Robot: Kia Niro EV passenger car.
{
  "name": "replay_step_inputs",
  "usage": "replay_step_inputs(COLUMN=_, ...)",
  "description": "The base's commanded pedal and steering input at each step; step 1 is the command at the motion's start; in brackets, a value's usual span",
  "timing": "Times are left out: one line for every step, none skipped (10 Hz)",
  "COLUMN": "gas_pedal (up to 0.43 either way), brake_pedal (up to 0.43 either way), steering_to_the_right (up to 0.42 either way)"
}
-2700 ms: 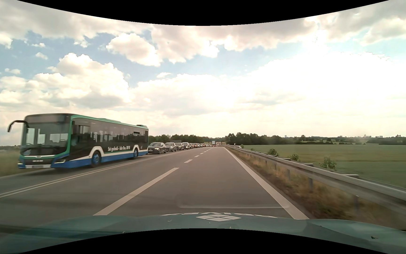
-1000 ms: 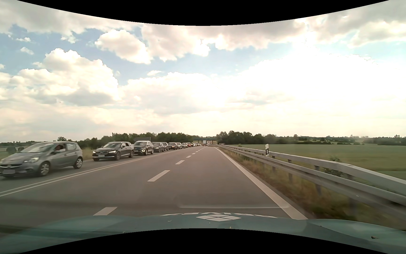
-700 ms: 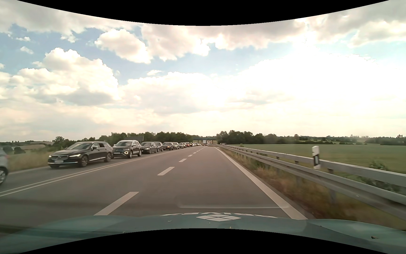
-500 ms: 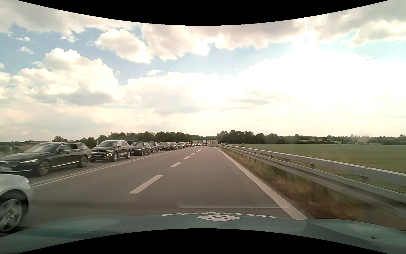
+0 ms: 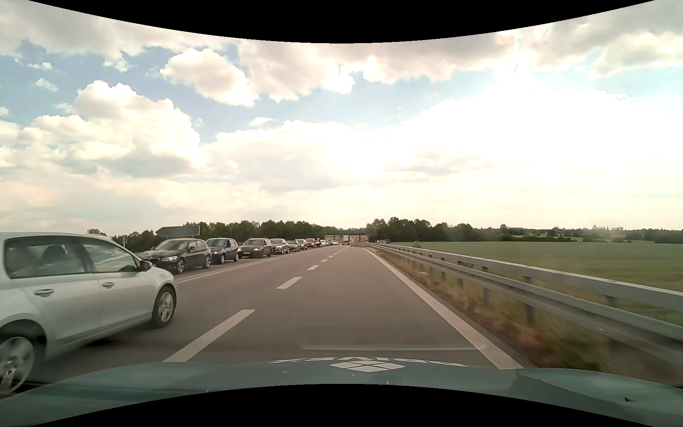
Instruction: Follow the waypoints while adhering to traffic rules and regulations
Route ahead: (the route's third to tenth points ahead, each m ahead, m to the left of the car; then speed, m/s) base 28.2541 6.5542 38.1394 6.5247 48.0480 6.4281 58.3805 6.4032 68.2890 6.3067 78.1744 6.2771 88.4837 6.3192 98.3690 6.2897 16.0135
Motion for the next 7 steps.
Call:
replay_step_inputs(gas_pedal=0.248, brake_pedal=0.0, steering_to_the_right=-0.005)
replay_step_inputs(gas_pedal=0.248, brake_pedal=0.0, steering_to_the_right=-0.006)
replay_step_inputs(gas_pedal=0.248, brake_pedal=0.0, steering_to_the_right=-0.008)
replay_step_inputs(gas_pedal=0.248, brake_pedal=0.0, steering_to_the_right=-0.01)
replay_step_inputs(gas_pedal=0.248, brake_pedal=0.0, steering_to_the_right=-0.012)
replay_step_inputs(gas_pedal=0.24, brake_pedal=0.0, steering_to_the_right=-0.012)
replay_step_inputs(gas_pedal=0.22, brake_pedal=0.0, steering_to_the_right=-0.012)
